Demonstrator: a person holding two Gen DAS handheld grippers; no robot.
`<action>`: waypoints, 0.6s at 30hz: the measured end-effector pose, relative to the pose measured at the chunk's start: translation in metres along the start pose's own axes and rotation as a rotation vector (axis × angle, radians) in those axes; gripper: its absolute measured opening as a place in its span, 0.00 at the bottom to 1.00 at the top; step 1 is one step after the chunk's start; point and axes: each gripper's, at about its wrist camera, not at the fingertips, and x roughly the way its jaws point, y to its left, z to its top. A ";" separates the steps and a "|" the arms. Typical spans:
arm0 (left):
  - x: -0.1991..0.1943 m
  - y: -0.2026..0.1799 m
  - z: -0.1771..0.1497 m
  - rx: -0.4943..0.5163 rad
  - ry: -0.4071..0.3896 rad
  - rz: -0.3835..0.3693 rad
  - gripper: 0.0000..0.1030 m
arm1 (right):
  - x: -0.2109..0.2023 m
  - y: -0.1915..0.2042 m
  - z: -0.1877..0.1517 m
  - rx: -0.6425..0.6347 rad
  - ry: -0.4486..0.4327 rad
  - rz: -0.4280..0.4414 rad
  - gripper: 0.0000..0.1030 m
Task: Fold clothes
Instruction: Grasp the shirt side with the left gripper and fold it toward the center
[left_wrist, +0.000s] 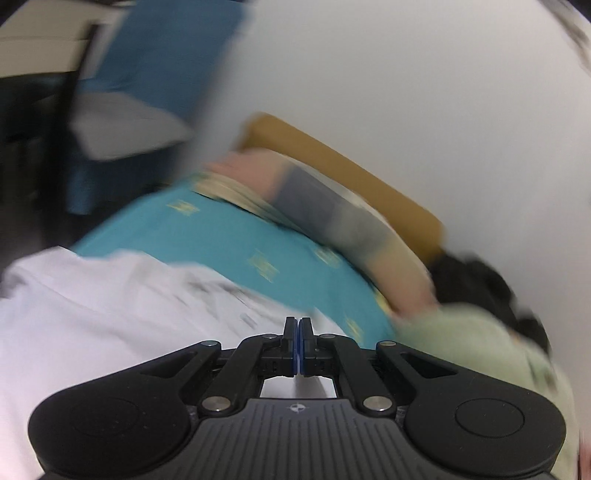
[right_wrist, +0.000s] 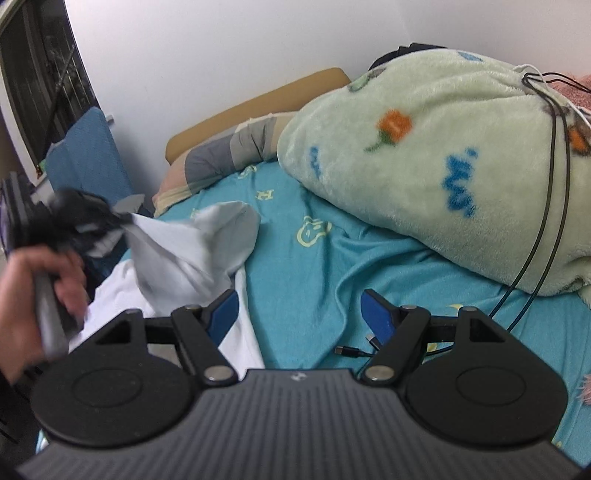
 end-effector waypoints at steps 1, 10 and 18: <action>0.006 0.012 0.004 -0.020 -0.006 0.039 0.01 | 0.002 0.001 -0.001 -0.004 0.005 -0.004 0.73; 0.036 0.108 0.023 -0.198 0.016 0.269 0.40 | 0.016 0.011 -0.007 -0.047 0.026 0.011 0.73; -0.090 0.065 -0.050 -0.022 0.185 0.171 0.57 | 0.021 0.026 -0.013 -0.085 0.070 0.096 0.72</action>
